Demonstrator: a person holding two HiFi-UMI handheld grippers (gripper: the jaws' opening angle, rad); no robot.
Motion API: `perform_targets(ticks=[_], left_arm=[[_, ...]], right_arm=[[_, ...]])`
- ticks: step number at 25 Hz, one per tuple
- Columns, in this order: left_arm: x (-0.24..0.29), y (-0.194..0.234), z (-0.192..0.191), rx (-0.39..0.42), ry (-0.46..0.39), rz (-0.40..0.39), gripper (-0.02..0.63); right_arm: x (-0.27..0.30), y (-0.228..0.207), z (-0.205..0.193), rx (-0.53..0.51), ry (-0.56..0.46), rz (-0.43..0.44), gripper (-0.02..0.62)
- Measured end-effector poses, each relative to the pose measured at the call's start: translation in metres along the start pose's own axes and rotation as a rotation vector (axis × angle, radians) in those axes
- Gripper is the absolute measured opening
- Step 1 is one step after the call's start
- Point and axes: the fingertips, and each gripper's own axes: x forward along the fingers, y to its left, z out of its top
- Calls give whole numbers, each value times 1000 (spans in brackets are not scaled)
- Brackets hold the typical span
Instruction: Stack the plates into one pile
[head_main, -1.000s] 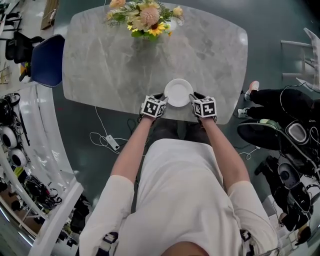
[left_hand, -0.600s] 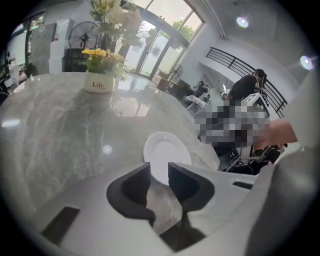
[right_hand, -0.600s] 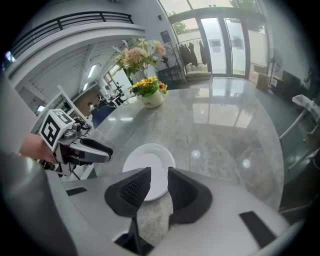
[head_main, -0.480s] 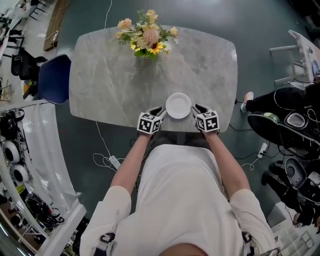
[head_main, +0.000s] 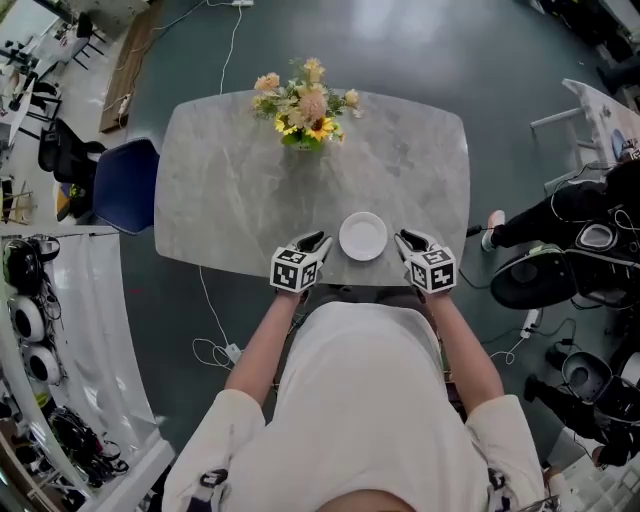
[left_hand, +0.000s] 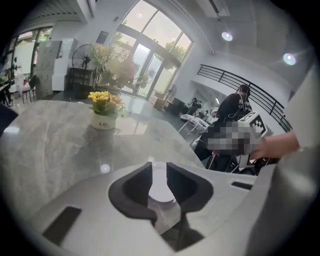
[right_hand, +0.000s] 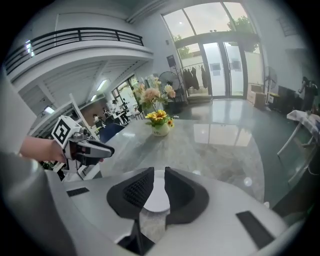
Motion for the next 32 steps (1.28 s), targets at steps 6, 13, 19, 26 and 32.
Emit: perform_targets(ticks=[6, 13, 19, 26, 32], left_arm=[[-38, -24, 34, 33, -81, -34, 60], [-69, -61, 74, 90, -175, -48, 44], [-93, -86, 102, 103, -271, -7, 37], [-130, -118, 129, 142, -387, 32, 25], [-148, -132, 138, 155, -433, 46, 18]], right_arm=[[-45, 12, 36, -30, -106, 2, 74], [-90, 20, 70, -84, -191, 15, 69], [-127, 23, 101, -174, -267, 36, 64], [-170, 32, 131, -236, -363, 82, 54], [-189, 36, 147, -292, -441, 104, 44]])
